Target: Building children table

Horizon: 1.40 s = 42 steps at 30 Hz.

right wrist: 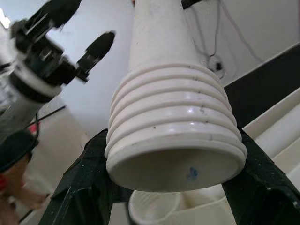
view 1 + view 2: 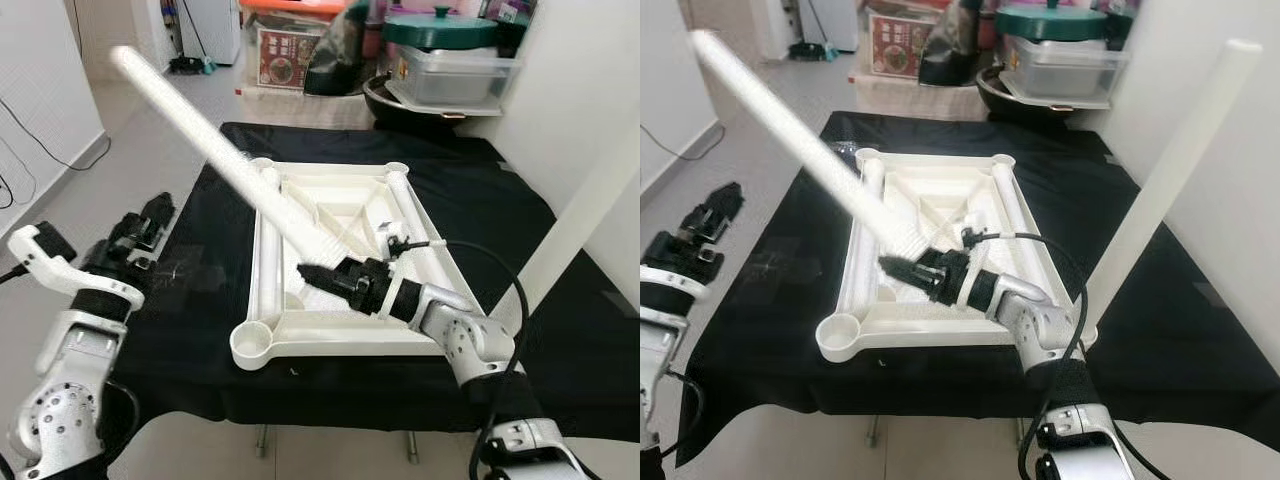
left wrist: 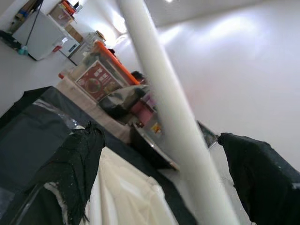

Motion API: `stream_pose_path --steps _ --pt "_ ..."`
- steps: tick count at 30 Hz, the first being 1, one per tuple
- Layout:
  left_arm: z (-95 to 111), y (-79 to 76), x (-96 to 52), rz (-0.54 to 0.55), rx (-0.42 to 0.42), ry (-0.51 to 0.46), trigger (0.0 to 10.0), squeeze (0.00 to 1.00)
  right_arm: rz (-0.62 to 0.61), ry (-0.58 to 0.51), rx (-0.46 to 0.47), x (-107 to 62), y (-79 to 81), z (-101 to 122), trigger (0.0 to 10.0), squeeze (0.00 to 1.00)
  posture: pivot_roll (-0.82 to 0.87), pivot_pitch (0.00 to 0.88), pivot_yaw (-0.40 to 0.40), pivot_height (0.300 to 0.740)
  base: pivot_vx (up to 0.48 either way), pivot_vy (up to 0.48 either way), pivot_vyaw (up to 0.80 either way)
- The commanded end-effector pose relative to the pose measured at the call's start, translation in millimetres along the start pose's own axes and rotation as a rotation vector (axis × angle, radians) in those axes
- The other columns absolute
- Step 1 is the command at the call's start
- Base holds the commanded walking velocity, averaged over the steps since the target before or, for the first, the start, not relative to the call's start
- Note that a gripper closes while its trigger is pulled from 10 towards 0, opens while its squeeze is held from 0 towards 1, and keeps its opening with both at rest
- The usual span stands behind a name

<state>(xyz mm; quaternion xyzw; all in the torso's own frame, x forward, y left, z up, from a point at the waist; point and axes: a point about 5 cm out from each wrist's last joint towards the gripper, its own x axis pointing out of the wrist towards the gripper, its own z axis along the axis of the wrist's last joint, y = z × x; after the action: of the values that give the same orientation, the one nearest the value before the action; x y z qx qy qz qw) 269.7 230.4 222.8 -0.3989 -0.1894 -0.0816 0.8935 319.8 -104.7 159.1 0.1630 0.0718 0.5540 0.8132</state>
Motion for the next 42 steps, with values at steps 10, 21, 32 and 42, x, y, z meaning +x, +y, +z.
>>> stream_pose_path --steps 10,21,32,42 --pt "1.8 13.5 0.6 0.019 -0.132 0.036 10.0 0.0 0.253 0.162 -0.038 -23.6 26.4 -22.6 0.0 0.0 0.13 0.0 -0.051 0.74 0.0 0.0 0.0" --pt "20.0 13.0 5.1 -0.014 -0.168 -0.013 0.0 0.0 0.255 0.265 -0.065 -33.7 26.5 -31.9 0.0 0.0 0.12 0.0 -0.047 0.74 0.0 0.0 0.0" --pt "16.4 -5.0 -1.3 -0.099 -0.129 0.037 0.0 0.0 0.099 0.245 -0.105 -30.1 5.0 -25.4 0.0 0.0 0.13 0.0 -0.052 0.74 0.0 0.0 0.0" --pt "14.7 -9.0 0.9 -0.08 -0.096 0.067 0.0 0.0 -0.117 0.211 -0.126 -22.7 -15.5 -17.1 10.0 0.0 0.13 0.0 -0.056 0.74 0.0 0.0 0.0"
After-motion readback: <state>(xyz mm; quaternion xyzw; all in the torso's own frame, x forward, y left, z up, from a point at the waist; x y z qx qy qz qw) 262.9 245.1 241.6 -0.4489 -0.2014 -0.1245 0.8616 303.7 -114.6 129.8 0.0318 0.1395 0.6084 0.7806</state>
